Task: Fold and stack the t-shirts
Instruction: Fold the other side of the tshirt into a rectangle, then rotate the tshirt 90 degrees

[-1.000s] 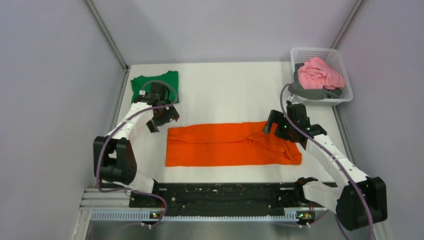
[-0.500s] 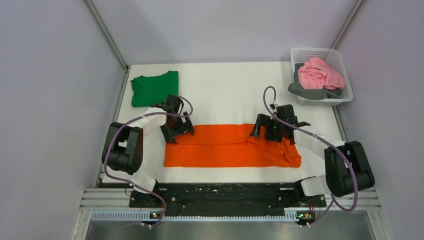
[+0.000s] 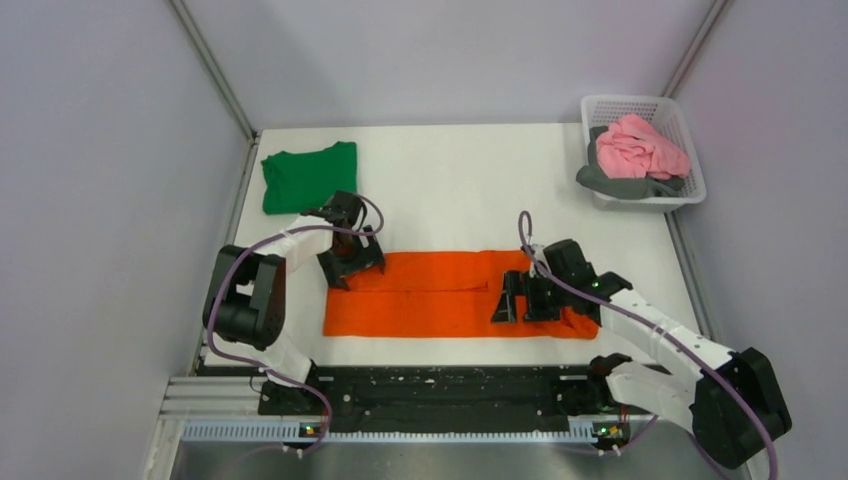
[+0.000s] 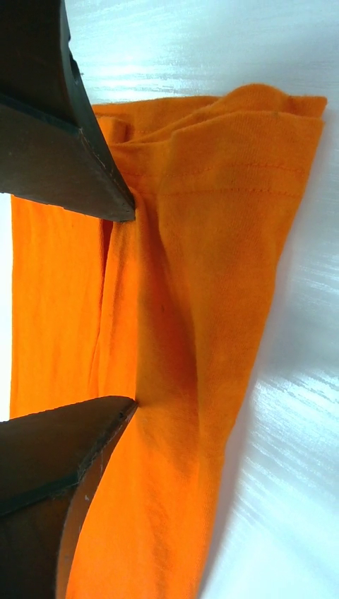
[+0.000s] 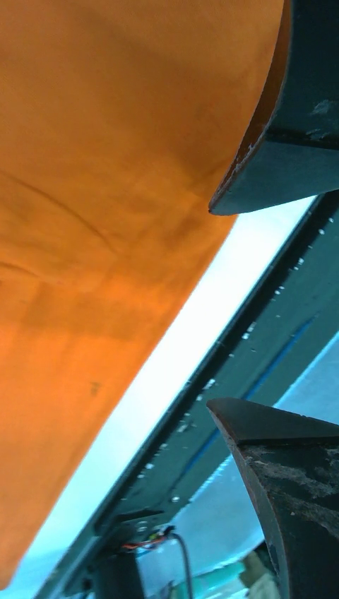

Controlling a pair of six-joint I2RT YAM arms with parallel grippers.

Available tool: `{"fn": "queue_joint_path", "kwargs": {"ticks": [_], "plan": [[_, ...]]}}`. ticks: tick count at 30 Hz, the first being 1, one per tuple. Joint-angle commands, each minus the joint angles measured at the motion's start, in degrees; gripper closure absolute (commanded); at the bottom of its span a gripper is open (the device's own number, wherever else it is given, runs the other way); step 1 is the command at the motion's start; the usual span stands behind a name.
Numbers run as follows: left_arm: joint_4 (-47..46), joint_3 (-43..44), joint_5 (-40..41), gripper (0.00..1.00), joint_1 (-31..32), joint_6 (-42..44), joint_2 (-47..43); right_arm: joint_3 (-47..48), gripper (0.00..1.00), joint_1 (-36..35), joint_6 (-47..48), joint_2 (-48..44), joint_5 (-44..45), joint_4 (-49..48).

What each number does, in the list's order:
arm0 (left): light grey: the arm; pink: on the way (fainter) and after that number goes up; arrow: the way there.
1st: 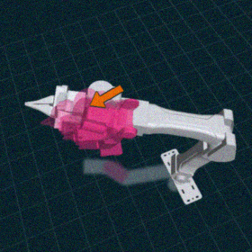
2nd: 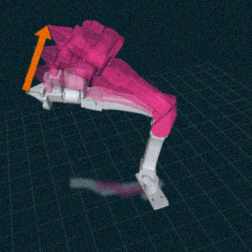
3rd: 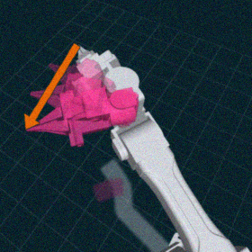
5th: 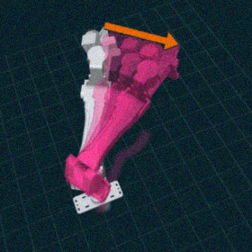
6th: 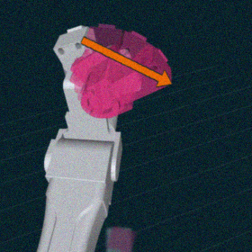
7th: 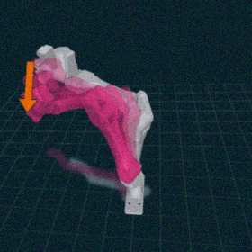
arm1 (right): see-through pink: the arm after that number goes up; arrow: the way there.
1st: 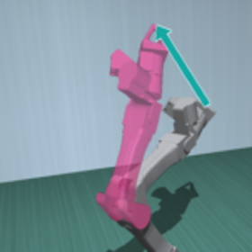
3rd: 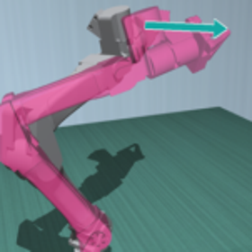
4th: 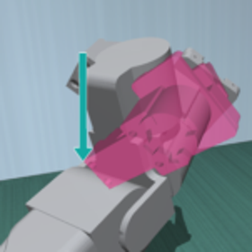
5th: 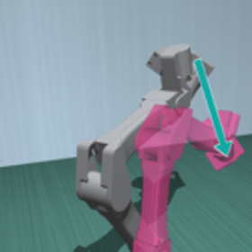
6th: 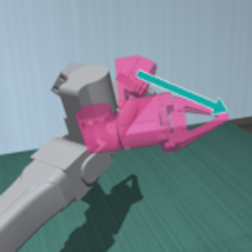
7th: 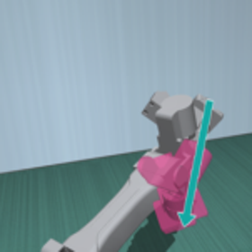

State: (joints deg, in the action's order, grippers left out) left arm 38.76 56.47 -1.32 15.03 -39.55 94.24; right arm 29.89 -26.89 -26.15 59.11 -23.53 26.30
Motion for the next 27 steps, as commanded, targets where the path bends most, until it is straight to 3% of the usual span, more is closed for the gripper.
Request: {"fn": "queue_joint_path", "kwargs": {"ticks": [1,5,9,17,20,27], "plan": [[1.6,-1.2,3.9,0.01,-0.4,-0.1,0.0,0.7,0.01,-3.8,0.5,-2.9,-3.4,7.9],[1.7,-1.2,4.1,0.01,-0.4,-0.1,-0.3,3.5,0.01,-3.8,0.7,-6.7,-0.6,7.9],[1.2,-1.3,3.5,0.01,-0.4,-0.2,-0.5,5.0,0.01,-3.8,-5.4,-7.2,11.1,4.7],[-0.2,-3.0,1.7,0.01,-0.4,-1.0,-1.2,2.3,0.01,-2.8,-14.5,4.8,26.8,-5.2],[-1.4,-4.3,-2.1,0.01,0.0,-1.8,-2.0,3.4,0.01,0.3,-15.1,12.6,25.2,-7.2],[-2.6,-5.5,-2.6,0.01,3.8,-5.0,-4.1,8.9,0.01,7.8,-12.3,28.4,19.4,-19.2]]}}
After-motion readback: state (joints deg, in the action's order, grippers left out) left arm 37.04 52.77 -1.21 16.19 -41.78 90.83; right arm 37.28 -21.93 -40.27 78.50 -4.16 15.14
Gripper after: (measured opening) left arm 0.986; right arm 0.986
